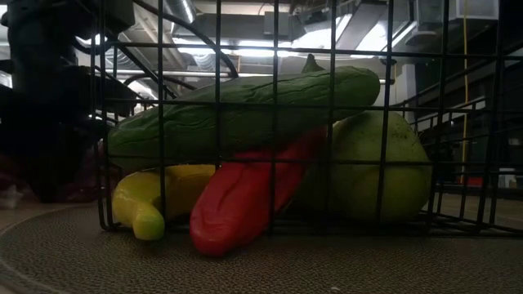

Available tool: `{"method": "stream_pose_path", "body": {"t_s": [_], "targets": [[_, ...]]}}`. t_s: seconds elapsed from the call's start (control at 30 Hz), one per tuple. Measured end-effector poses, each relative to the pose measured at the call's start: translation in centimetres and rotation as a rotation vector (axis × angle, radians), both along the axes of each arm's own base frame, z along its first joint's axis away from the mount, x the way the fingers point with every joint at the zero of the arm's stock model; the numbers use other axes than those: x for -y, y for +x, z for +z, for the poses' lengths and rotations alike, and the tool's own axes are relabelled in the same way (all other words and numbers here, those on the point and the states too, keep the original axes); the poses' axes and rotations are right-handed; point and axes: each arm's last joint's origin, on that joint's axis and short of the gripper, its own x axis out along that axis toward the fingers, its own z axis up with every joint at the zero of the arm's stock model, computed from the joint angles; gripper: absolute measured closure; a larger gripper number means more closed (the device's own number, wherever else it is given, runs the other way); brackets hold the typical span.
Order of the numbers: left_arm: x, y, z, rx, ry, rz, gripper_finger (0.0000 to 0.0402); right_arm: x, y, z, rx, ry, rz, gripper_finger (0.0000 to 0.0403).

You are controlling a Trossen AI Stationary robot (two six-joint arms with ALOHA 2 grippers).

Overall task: Build produce basket
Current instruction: Put the purple onions into the black wire basket

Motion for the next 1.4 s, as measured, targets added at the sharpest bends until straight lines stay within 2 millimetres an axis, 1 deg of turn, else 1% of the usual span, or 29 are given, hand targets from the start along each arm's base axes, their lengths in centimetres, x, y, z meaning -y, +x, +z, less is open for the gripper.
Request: {"method": "stream_pose_path", "body": {"t_s": [0.13, 0.3, 0.4, 0.53, 0.57, 0.7, 0.8, 0.93, 1.0, 1.1, 1.23, 1.33, 1.4], "targets": [[0.0, 0.1, 0.1, 0.025, 0.003, 0.045, 0.0296, 0.0, 0.0, 0.0, 0.0, 0.001, 0.0, 0.0176], [0.0, 0.0, 0.2, 0.036, 0.015, 0.051, 0.03, 0.0, 0.0, 0.0, 0.0, 0.002, -0.002, 0.0176], [0.2, 0.0, 0.2, 0.041, 0.02, 0.041, 0.0323, 0.0, 0.0, 0.0, 0.001, 0.004, -0.003, 0.0176], [0.5, -0.1, 0.2, 0.049, 0.03, 0.033, 0.038, 0.0, 0.0, 0.0, 0.001, 0.005, -0.004, 0.0176], [0.6, -0.2, 0.2, 0.049, 0.026, 0.042, 0.0387, 0.0, 0.0, 0.0, 0.001, 0.005, -0.004, 0.0176], [0.6, -0.2, 0.4, 0.064, 0.024, 0.092, 0.0387, 0.0, 0.0, 0.0, 0.001, 0.006, -0.005, 0.0176], [0.5, 0.0, 1.0, 0.06, 0.088, 0.111, 0.0393, 0.0, 0.0, 0.0, 0.005, 0.02, -0.025, 0.0176], [0.4, 0.4, 3.2, 0.021, 0.226, 0.13, 0.0397, 0.0, 0.0, 0.0, 0.006, 0.039, -0.03, 0.0176], [0.2, 0.4, 4.7, -0.011, 0.301, 0.132, 0.0397, -0.1, 0.0, 0.0, 0.005, 0.053, -0.028, 0.0176], [0.1, 0.9, 7.1, 0.005, 0.41, 0.146, 0.0397, -0.1, 0.0, 0.0, 0.005, 0.054, -0.028, 0.0176], [0.1, 1.7, 10.6, 0.083, 0.554, 0.172, 0.0397, -0.1, 0.0, 0.0, 0.005, 0.054, -0.028, 0.0176], [0.0, 2.3, 13.2, 0.181, 0.677, 0.207, 0.0397, -0.1, 0.0, 0.0, 0.005, 0.054, -0.028, 0.0176], [0.0, 2.7, 14.8, 0.26, 0.728, 0.241, 0.0397, -0.1, 0.0, 0.0, 0.005, 0.054, -0.028, 0.0176]]}}
